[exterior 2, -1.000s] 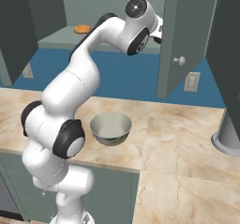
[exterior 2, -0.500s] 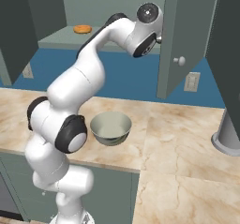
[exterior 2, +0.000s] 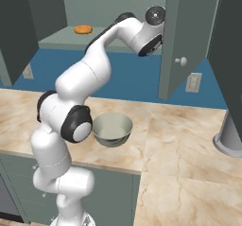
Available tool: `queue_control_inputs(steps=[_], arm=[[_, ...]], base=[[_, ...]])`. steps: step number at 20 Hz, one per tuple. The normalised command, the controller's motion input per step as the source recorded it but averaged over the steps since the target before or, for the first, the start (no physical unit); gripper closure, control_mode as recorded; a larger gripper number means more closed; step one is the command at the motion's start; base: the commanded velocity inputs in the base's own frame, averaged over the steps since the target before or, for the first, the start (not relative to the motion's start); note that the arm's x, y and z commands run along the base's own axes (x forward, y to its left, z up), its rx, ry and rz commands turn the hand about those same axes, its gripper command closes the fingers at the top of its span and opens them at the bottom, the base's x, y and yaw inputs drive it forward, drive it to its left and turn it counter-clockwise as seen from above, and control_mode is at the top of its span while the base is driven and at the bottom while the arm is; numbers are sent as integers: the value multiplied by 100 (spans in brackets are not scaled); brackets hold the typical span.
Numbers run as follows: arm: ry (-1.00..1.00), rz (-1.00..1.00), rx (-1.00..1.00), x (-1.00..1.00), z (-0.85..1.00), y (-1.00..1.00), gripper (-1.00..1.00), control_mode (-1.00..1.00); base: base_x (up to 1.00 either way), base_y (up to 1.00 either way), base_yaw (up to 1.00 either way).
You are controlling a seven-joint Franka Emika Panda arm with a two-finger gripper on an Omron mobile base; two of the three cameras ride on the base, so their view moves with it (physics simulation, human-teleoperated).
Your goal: Open the cabinet. Pick the banana and kiwi from the cabinet and place them into the bowl. Then close the cabinet.
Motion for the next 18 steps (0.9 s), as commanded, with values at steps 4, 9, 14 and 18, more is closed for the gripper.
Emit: queue_control_inputs(steps=[4,9,14,18], arm=[[0,0,0,35,-2,0,-100,-100],[0,0,0,17,-1,0,-100,-100],[0,1,0,2,-22,0,-100,-100],[0,1,0,2,-32,0,-100,-100]], base=[[0,0,0],[0,0,0],[0,0,0],[0,0,0]])
